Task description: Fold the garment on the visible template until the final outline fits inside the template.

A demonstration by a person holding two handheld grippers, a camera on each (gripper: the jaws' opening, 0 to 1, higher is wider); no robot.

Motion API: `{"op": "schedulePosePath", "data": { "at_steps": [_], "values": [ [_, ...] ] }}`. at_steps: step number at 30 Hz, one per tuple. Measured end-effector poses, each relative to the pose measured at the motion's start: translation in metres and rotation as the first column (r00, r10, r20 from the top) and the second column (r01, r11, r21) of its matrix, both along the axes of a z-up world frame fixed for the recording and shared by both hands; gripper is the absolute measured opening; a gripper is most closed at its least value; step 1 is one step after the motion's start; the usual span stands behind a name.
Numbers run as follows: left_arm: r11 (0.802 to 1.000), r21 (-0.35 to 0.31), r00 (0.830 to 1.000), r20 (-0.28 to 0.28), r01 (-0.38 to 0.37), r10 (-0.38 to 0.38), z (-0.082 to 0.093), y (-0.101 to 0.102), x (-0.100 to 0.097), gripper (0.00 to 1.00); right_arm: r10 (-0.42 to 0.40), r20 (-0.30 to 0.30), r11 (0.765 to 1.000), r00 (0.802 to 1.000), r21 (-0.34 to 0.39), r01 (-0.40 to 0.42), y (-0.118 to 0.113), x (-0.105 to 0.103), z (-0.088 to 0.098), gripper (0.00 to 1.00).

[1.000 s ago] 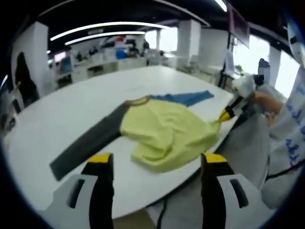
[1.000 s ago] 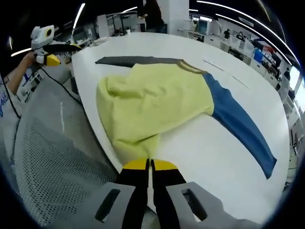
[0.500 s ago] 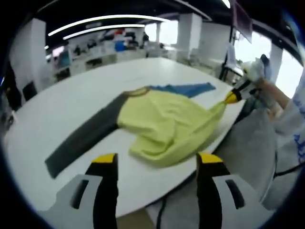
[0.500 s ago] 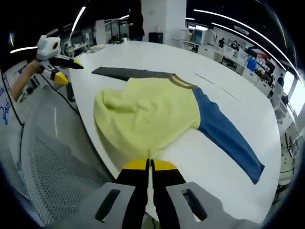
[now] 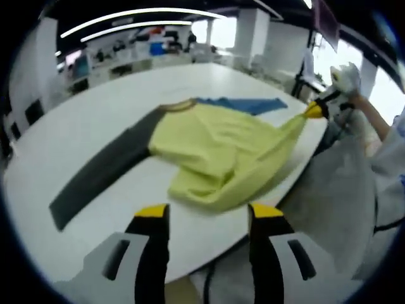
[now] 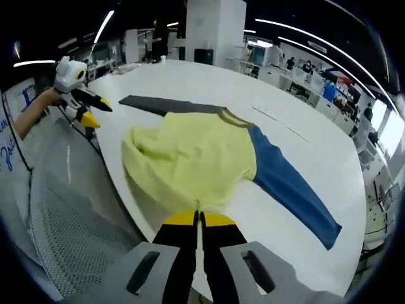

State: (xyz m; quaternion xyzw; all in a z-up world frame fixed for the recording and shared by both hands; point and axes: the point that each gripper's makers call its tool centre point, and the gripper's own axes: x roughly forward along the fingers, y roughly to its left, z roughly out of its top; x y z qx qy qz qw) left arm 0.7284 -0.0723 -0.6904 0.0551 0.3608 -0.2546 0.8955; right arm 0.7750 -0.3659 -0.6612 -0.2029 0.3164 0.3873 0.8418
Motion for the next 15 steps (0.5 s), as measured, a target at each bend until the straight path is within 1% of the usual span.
{"op": "schedulePosePath", "data": {
  "at_steps": [4,10,15],
  "values": [
    [1.000,-0.011,1.000,-0.015,0.003,-0.003,-0.004,-0.002,-0.002,0.45,-0.003,0.036,1.000,0.999,0.028,0.002,0.004,0.003,0.015,0.02],
    [1.000,-0.006,0.999,-0.036,0.008,-0.008,-0.012,-0.003,-0.005,0.45,-0.001,0.074,0.998,0.997,0.060,-0.003,0.010,0.006,0.031,0.02],
    [1.000,0.008,0.999,-0.044,0.009,-0.009,-0.020,-0.005,-0.002,0.45,-0.013,0.126,0.996,0.992,0.089,0.002,0.013,0.013,0.047,0.02]
  ]
}}
